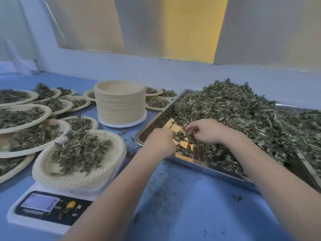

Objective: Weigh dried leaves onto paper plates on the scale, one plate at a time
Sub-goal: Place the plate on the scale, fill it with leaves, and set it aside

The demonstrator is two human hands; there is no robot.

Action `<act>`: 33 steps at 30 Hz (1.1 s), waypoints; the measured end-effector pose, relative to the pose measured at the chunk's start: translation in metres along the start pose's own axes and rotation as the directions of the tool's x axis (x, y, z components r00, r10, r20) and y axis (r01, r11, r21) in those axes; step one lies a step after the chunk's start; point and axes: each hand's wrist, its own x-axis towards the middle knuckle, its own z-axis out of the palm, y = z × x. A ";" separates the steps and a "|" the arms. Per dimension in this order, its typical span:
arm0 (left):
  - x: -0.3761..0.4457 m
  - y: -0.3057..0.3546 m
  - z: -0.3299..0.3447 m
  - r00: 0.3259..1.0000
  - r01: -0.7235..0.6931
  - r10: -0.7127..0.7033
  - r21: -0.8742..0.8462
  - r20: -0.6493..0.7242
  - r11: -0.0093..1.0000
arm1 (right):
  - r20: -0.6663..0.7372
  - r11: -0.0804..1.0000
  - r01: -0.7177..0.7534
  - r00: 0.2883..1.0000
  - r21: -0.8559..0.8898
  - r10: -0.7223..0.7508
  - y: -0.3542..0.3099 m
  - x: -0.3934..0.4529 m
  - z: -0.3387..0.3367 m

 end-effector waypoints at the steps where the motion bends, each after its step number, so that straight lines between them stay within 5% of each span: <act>1: 0.003 0.000 0.001 1.000 0.010 -0.011 0.010 0.018 1.000 | 0.009 1.000 0.004 1.000 -0.019 -0.004 0.001 0.007 0.001; 9: 0.016 0.003 -0.008 0.979 0.026 -0.045 0.098 0.198 0.995 | 0.086 0.949 0.175 0.984 -0.261 -0.158 -0.013 0.051 0.022; 15: 0.025 0.004 -0.005 0.959 -0.019 -0.007 0.090 0.282 0.996 | 0.227 0.953 0.296 0.935 -0.070 -0.274 -0.003 0.017 0.000; 22: 0.023 0.009 -0.006 0.933 -0.039 0.039 -0.008 0.357 0.999 | 0.458 0.991 0.122 0.879 0.064 -0.137 0.003 -0.002 -0.001; 28: 0.019 0.016 -0.001 0.966 -0.004 0.018 -0.054 0.257 0.999 | 0.205 0.987 0.155 0.965 0.051 -0.163 -0.014 0.005 0.026; 33: 0.011 0.015 -0.008 0.988 0.005 0.027 -0.204 0.151 0.979 | 0.037 0.953 0.131 0.988 0.273 -0.147 -0.016 -0.008 0.009</act>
